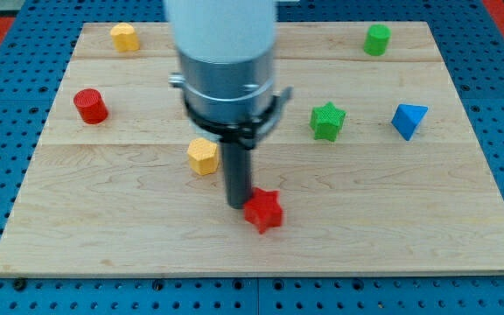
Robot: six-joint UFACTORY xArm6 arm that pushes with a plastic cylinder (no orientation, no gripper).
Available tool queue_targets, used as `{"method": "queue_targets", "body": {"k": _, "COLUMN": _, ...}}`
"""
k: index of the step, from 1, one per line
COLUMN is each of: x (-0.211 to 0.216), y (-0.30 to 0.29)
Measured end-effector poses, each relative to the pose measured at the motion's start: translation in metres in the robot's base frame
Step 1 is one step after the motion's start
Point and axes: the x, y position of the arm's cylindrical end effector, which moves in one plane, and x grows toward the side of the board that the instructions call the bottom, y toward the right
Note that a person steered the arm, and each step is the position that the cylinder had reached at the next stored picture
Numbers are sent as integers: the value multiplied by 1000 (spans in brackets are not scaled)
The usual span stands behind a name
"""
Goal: Slide the yellow hexagon to the bottom center
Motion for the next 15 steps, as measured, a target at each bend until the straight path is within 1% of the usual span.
{"method": "queue_targets", "body": {"k": 1, "x": 14, "y": 92}}
{"method": "queue_targets", "body": {"k": 2, "x": 29, "y": 82}}
{"method": "queue_targets", "body": {"k": 3, "x": 53, "y": 38}}
{"method": "queue_targets", "body": {"k": 4, "x": 83, "y": 90}}
{"method": "queue_targets", "body": {"k": 5, "x": 78, "y": 155}}
{"method": "queue_targets", "body": {"k": 6, "x": 66, "y": 173}}
{"method": "queue_targets", "body": {"k": 7, "x": 83, "y": 177}}
{"method": "queue_targets", "body": {"k": 8, "x": 81, "y": 221}}
{"method": "queue_targets", "body": {"k": 9, "x": 54, "y": 291}}
{"method": "queue_targets", "body": {"k": 10, "x": 7, "y": 246}}
{"method": "queue_targets", "body": {"k": 11, "x": -16, "y": 128}}
{"method": "queue_targets", "body": {"k": 12, "x": -44, "y": 46}}
{"method": "queue_targets", "body": {"k": 13, "x": -83, "y": -55}}
{"method": "queue_targets", "body": {"k": 14, "x": -97, "y": -97}}
{"method": "queue_targets", "body": {"k": 15, "x": -97, "y": -122}}
